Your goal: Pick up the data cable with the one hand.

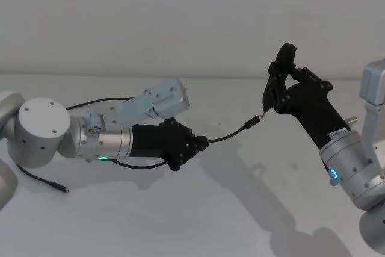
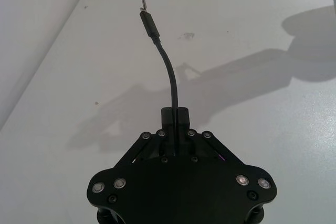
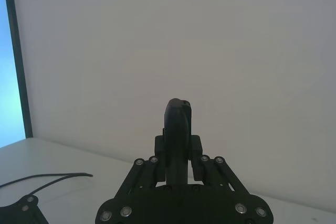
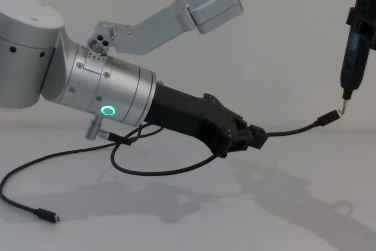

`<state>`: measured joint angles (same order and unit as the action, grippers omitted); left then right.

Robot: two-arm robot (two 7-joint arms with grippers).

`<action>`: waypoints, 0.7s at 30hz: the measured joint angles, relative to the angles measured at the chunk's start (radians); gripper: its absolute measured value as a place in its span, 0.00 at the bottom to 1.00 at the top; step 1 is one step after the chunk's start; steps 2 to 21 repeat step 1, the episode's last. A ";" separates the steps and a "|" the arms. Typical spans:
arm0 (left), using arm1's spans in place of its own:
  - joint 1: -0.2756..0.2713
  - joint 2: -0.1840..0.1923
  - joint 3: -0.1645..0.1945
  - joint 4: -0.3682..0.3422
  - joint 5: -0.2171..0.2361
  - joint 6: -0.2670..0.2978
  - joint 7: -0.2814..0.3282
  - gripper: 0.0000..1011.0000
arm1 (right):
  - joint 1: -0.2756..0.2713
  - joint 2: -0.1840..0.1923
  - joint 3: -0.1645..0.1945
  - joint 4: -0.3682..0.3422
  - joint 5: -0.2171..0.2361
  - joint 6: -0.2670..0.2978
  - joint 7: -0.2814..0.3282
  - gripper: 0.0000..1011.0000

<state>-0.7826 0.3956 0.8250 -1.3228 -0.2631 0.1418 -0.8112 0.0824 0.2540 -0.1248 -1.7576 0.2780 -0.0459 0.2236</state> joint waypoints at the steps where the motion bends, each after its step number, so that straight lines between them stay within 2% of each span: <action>1: 0.000 0.000 0.000 0.000 0.000 0.000 0.000 0.04 | 0.000 0.000 0.000 0.000 0.000 0.000 0.000 0.27; 21: 0.000 0.000 0.000 0.000 0.000 0.000 0.000 0.04 | 0.000 0.000 0.000 0.000 0.000 0.000 0.000 0.27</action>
